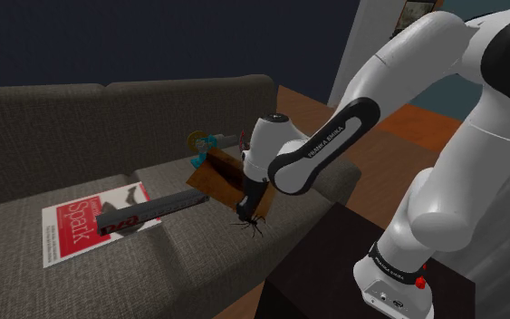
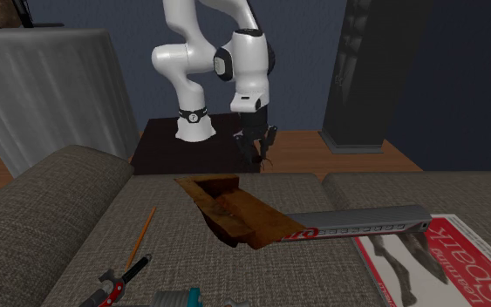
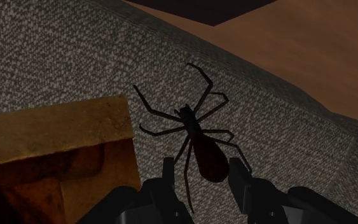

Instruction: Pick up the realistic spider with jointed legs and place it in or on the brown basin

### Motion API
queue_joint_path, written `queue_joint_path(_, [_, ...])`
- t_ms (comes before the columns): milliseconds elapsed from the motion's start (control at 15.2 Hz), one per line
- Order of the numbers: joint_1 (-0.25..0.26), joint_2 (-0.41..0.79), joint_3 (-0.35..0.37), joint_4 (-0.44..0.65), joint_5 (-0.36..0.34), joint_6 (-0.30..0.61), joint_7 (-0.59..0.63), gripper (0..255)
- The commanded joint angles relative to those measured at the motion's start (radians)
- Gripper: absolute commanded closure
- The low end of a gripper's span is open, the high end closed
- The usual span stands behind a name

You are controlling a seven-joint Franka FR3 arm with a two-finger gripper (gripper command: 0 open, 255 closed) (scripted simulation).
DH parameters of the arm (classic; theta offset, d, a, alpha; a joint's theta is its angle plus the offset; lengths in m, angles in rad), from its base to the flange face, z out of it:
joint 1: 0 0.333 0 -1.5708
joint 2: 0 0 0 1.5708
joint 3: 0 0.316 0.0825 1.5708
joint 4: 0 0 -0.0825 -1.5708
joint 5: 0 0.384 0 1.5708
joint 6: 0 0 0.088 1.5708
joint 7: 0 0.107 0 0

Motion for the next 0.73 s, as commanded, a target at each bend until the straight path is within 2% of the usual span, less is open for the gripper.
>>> queue_joint_path(0, [0.002, -0.032, -0.001, 0.002, 0.017, -0.034, -0.012, 255])
queue_joint_path(660, [0.013, -0.165, -0.012, 0.035, 0.059, -0.197, -0.041, 255])
